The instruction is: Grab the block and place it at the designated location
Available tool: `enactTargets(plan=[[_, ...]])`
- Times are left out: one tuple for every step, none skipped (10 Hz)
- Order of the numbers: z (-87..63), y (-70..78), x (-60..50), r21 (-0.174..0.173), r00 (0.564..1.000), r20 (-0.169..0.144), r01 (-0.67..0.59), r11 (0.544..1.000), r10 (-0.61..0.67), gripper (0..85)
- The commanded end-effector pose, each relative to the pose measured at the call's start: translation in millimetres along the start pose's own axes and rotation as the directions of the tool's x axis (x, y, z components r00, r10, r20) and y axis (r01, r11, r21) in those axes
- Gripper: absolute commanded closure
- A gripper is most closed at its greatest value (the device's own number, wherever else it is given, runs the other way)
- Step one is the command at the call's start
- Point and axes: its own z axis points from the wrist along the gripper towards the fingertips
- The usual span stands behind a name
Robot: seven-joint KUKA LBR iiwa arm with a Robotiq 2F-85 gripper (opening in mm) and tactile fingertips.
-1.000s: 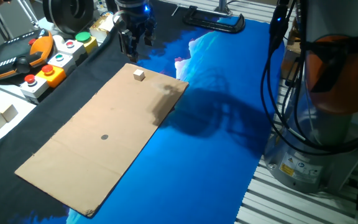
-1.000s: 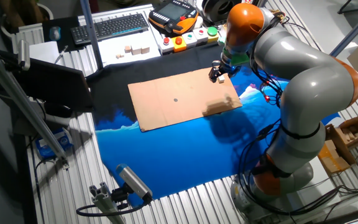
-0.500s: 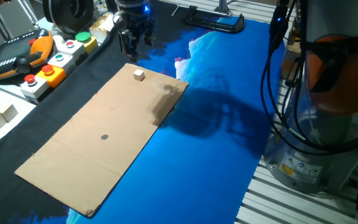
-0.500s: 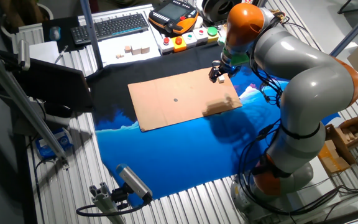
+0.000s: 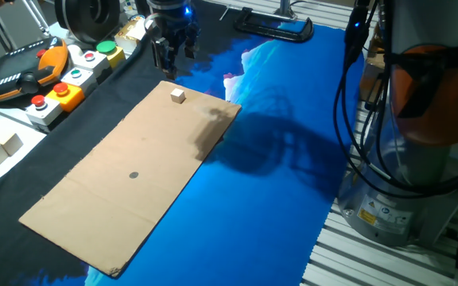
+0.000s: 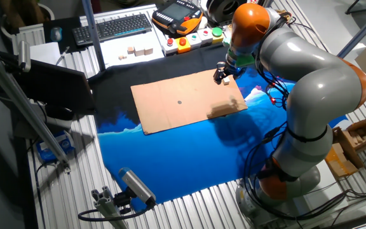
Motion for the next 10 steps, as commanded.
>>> enactTargets(plan=[[-0.2, 0.0, 0.0, 0.041, 0.999, 0.045, -0.005, 0.999, 0.003, 84.3], [-0.6, 0.1, 0.0, 0.041, 0.999, 0.045, -0.005, 0.999, 0.003, 84.3], [-0.7, 0.2, 0.0, 0.041, 0.999, 0.045, -0.005, 0.999, 0.003, 84.3], [-0.7, 0.2, -0.1, 0.04, 0.999, 0.045, -0.005, 0.999, 0.003, 84.3], [-0.7, 0.1, -0.1, 0.04, 0.999, 0.045, -0.005, 0.999, 0.003, 84.3], [-0.6, 0.1, -0.2, 0.038, 0.999, 0.045, -0.005, 0.999, 0.003, 84.3], [-0.1, -0.2, -0.4, 0.03, 0.999, 0.045, -0.007, 1.0, 0.005, 84.3], [0.9, -0.9, -1.0, 0.024, 0.999, 0.043, -0.008, 1.0, 0.007, 84.3], [2.5, -1.4, -2.3, 0.021, 0.999, 0.043, -0.008, 1.0, 0.007, 84.3], [4.6, -1.4, -4.4, 0.021, 0.999, 0.045, -0.008, 1.0, 0.007, 84.3]])
